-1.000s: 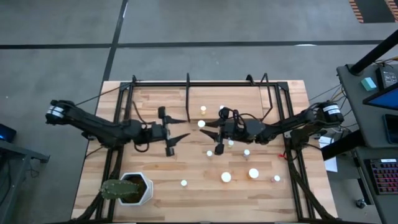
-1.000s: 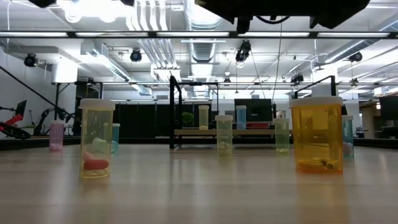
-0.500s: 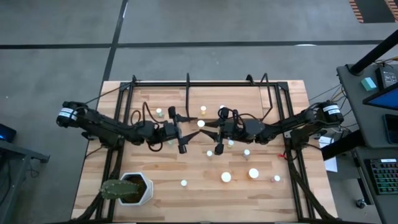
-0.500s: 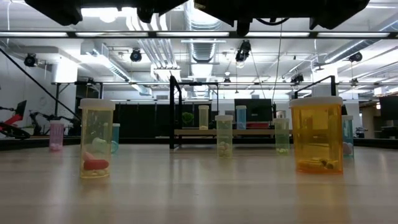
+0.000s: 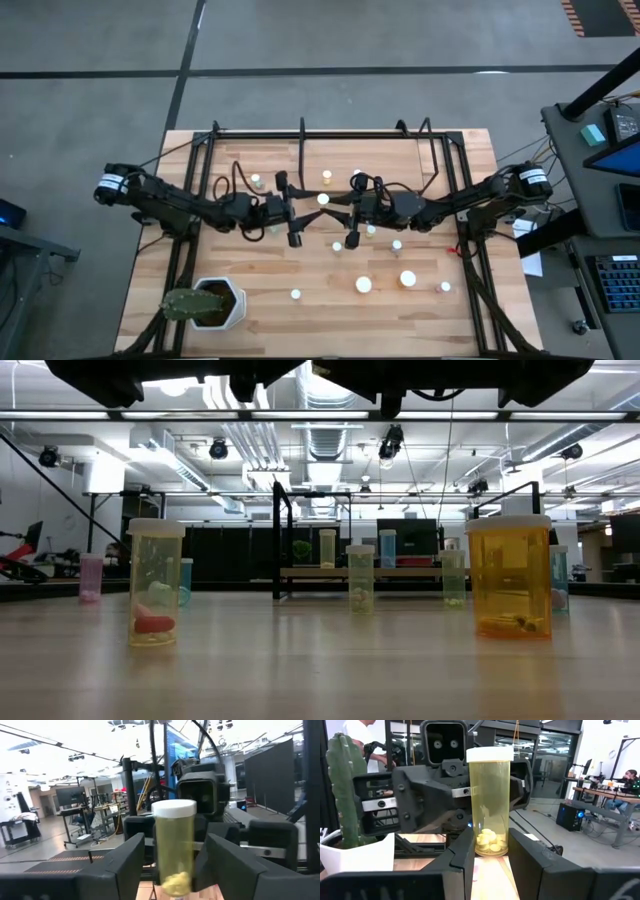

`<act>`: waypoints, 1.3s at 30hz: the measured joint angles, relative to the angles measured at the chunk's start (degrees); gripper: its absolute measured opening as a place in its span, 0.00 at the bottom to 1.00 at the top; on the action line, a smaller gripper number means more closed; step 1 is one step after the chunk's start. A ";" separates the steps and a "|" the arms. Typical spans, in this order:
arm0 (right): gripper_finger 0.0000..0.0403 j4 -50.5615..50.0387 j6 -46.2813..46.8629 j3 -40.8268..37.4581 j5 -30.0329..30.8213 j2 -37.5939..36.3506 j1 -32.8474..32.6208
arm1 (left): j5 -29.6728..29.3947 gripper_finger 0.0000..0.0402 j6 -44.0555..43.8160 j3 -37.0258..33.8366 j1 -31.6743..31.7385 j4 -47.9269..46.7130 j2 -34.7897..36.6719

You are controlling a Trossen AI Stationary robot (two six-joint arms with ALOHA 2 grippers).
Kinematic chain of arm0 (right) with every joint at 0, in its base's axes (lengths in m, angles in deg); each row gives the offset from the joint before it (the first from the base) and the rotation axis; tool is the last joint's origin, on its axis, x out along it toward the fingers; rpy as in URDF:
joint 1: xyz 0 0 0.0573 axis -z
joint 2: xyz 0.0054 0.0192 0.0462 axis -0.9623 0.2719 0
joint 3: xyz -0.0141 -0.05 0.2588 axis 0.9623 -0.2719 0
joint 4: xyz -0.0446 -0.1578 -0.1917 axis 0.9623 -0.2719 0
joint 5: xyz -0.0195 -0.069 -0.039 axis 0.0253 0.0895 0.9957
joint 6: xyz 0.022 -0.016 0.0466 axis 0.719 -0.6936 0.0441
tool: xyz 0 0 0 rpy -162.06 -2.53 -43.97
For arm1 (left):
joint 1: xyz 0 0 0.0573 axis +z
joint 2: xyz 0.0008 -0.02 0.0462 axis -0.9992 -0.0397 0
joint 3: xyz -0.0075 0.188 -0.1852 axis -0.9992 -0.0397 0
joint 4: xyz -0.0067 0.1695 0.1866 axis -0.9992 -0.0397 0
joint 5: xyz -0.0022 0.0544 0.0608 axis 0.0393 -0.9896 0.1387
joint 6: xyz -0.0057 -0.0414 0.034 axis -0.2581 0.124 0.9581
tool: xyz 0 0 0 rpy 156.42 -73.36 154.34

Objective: Pick and place medicine bottles onto shelf by color
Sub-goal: Put the yellow pill bottle on the shelf aligned with the other yellow pill bottle

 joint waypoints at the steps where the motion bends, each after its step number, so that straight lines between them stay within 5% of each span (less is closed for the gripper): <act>1: 0.23 -0.04 -0.01 0.00 0.00 0.00 0.00 | -0.04 0.46 -0.07 0.00 0.19 -0.13 0.00; 14: 0.23 -0.91 -0.02 0.00 -0.02 0.02 0.00 | 0.15 0.24 -0.08 -0.02 0.30 -0.05 -1.33; 21: 0.23 -0.90 -0.21 0.00 0.02 0.02 0.00 | 0.15 0.19 -0.06 -0.02 0.35 -0.07 -1.36; 32: 0.47 -3.29 2.17 0.00 -0.14 -1.27 -0.04 | -0.26 0.19 1.58 -0.53 0.39 -0.61 -0.39; 39: 0.57 -16.70 7.32 0.00 -0.13 -6.55 -0.17 | -1.35 0.19 1.53 -1.51 0.15 -7.62 2.19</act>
